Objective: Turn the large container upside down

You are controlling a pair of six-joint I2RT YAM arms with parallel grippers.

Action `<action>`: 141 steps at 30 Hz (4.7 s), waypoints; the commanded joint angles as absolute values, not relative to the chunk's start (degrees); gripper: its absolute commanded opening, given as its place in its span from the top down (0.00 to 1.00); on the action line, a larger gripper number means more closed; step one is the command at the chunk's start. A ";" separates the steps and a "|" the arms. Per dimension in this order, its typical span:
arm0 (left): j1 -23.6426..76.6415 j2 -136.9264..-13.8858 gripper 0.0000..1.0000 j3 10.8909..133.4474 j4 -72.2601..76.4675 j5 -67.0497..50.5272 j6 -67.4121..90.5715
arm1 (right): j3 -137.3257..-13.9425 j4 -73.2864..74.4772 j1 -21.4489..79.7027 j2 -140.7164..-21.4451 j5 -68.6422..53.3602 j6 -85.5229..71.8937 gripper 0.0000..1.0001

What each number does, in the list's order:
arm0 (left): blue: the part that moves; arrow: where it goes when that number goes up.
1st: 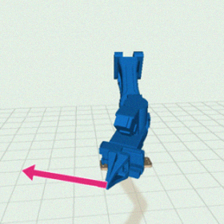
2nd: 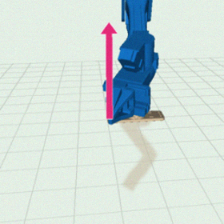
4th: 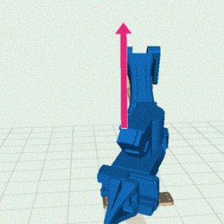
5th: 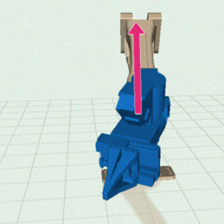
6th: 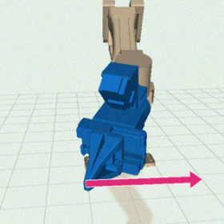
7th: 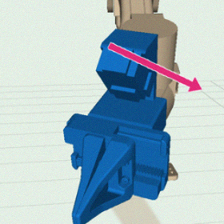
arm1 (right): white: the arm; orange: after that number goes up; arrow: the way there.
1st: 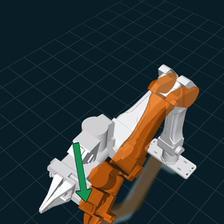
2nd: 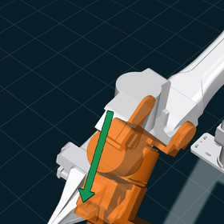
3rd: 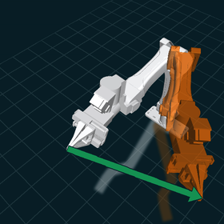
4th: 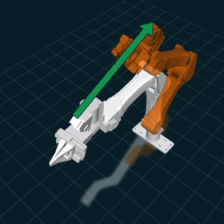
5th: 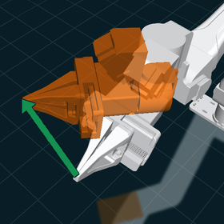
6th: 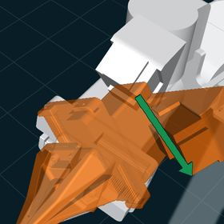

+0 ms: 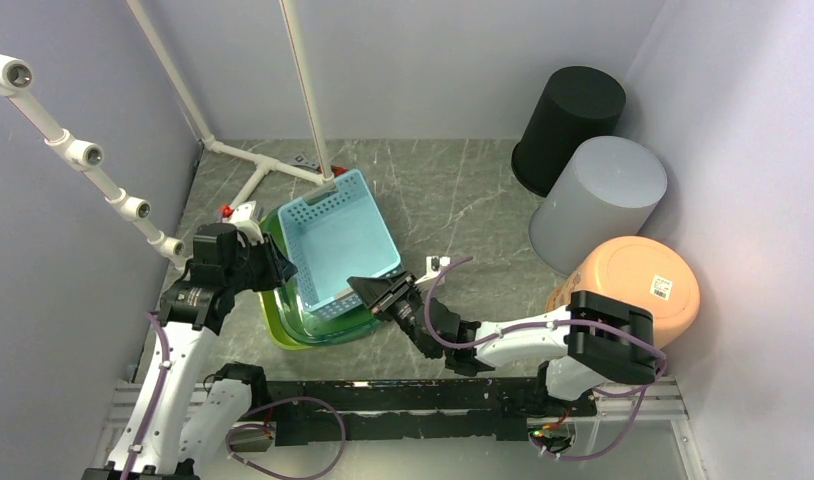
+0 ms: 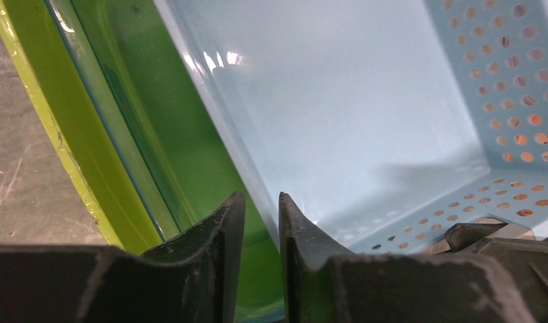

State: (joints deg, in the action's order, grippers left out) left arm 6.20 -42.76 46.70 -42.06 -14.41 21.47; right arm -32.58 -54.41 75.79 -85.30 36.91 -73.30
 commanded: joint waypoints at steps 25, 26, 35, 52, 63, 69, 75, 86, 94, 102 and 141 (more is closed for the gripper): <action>6.42 -47.03 0.62 45.85 -37.92 -23.14 18.92 | -34.57 -52.55 75.73 -81.58 41.39 -70.17 0.68; 6.42 -47.18 0.63 45.87 -37.84 -23.61 18.78 | -34.67 -53.08 75.76 -81.83 41.40 -69.77 0.70; 6.42 -46.32 0.63 45.88 -38.02 -23.16 18.92 | -37.55 -49.05 75.71 -83.33 40.56 -69.44 0.65; 6.42 -46.26 0.69 45.96 -37.73 -24.31 18.56 | -42.37 -46.84 75.52 -89.40 40.06 -71.49 0.71; 6.33 -38.17 0.51 48.90 -43.42 -7.29 20.67 | -41.87 -44.60 75.62 -85.17 40.20 -66.77 0.99; 6.26 -31.26 0.24 47.90 -44.79 -0.10 23.08 | -43.17 -43.94 75.81 -82.75 38.37 -60.16 1.00; 6.24 -33.79 0.11 48.99 -46.93 4.48 24.06 | -42.42 -49.89 76.48 -79.31 35.39 -48.38 1.00; 5.58 -34.37 0.06 48.84 -47.52 6.62 25.05 | -45.52 -39.98 77.33 -72.75 38.65 -27.35 1.00; 5.45 -35.42 0.06 48.60 -47.68 7.60 25.34 | -46.79 -37.59 77.41 -68.91 46.03 0.28 1.00; 5.28 -36.46 0.06 48.74 -47.80 7.54 25.31 | -44.18 -36.70 77.41 -69.00 55.33 28.08 1.00; 5.10 -36.69 0.10 47.81 -46.49 4.92 24.76 | -33.78 1.31 70.14 -71.97 34.79 19.20 0.82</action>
State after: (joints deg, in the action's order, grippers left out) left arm 5.41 -36.53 47.03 -48.27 5.82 24.73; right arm -35.44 -3.70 70.30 -75.20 40.12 27.20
